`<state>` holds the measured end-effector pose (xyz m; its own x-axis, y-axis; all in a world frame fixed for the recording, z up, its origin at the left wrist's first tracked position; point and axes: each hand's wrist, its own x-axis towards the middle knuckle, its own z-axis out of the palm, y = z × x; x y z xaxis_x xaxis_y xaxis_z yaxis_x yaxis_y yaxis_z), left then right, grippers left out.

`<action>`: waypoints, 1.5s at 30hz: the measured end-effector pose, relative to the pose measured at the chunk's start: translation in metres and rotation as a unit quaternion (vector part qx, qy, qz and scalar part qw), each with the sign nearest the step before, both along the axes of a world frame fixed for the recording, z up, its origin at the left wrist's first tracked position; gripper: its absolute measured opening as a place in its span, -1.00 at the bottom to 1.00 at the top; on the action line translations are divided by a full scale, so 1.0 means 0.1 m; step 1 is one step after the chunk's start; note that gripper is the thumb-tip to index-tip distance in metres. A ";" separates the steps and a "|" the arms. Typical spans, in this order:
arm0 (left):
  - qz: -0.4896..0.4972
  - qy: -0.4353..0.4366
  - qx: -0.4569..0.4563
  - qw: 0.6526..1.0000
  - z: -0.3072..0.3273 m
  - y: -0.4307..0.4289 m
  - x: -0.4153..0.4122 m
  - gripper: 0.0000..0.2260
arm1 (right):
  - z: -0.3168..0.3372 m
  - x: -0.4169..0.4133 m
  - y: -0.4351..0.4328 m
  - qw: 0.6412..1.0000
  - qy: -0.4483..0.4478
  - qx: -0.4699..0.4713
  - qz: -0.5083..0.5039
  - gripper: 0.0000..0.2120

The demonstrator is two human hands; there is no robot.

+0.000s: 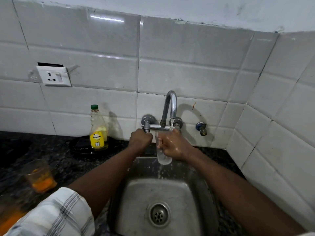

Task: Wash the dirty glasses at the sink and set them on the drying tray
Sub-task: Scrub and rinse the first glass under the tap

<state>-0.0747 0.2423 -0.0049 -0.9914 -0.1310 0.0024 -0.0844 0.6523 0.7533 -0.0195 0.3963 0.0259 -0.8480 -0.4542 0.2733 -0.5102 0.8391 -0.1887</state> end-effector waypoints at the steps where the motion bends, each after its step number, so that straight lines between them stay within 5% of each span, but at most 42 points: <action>1: 0.015 0.009 0.017 1.000 0.05 -0.01 -0.03 -0.64 | 0.06 0.00 0.00 0.999 0.027 0.044 -0.003 -0.93; 8: -0.006 0.028 0.040 0.999 0.27 0.05 -0.04 -0.41 | 0.12 -0.04 0.15 0.999 0.036 0.016 -0.017 -0.87; 14: -0.089 0.050 -0.030 0.994 0.27 0.07 -0.02 -0.77 | 0.14 -0.06 0.15 0.997 0.059 0.042 -0.022 -0.79; 21: 0.001 -0.019 0.059 0.998 -0.05 0.04 0.12 -0.71 | 0.12 -0.01 0.12 0.996 0.089 0.004 -0.010 -0.77; 23: -0.003 -0.143 0.203 0.969 -0.21 0.12 0.22 -0.61 | 0.09 0.05 0.12 0.995 0.095 -0.029 -0.010 -0.74; 25: -0.035 -0.254 0.376 0.890 -0.29 0.20 0.31 -0.50 | 0.05 0.10 0.13 0.991 0.092 -0.095 -0.021 -0.79; 27: -0.039 -0.280 0.514 0.810 -0.31 0.26 0.33 -0.46 | 0.02 0.18 0.10 0.973 0.035 -0.220 -0.053 -0.89; 29: -0.037 -0.248 0.546 0.799 -0.28 0.30 0.34 -0.53 | -0.03 0.26 0.09 0.936 -0.050 -0.337 -0.092 -0.88; 32: 0.048 -0.148 0.384 0.910 -0.20 0.32 0.32 -0.67 | -0.19 0.31 0.20 0.893 -0.170 -0.384 -0.164 -0.81; 35: 0.042 -0.017 0.035 0.998 -0.09 0.25 0.29 -0.56 | -0.39 0.34 0.35 0.880 -0.232 -0.303 -0.283 -0.58; 37: -0.003 0.051 -0.099 0.994 0.00 0.22 0.31 -0.59 | -0.51 0.29 0.36 0.907 -0.204 -0.240 -0.280 -0.42; 40: -0.041 0.095 -0.205 0.973 0.15 0.23 0.37 -0.66 | -0.54 0.18 0.13 0.937 -0.208 -0.239 -0.149 -0.25; 45: -0.110 0.115 -0.163 0.974 0.30 0.10 0.39 -0.60 | -0.55 -0.02 -0.30 0.903 -0.224 -0.349 -0.108 -0.34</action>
<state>-0.0357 0.2523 0.0254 -0.9639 0.1297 0.2326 0.2308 0.8426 0.4865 -0.0218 0.3658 -0.0287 -0.9928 -0.1137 0.0376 -0.0904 0.5062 -0.8577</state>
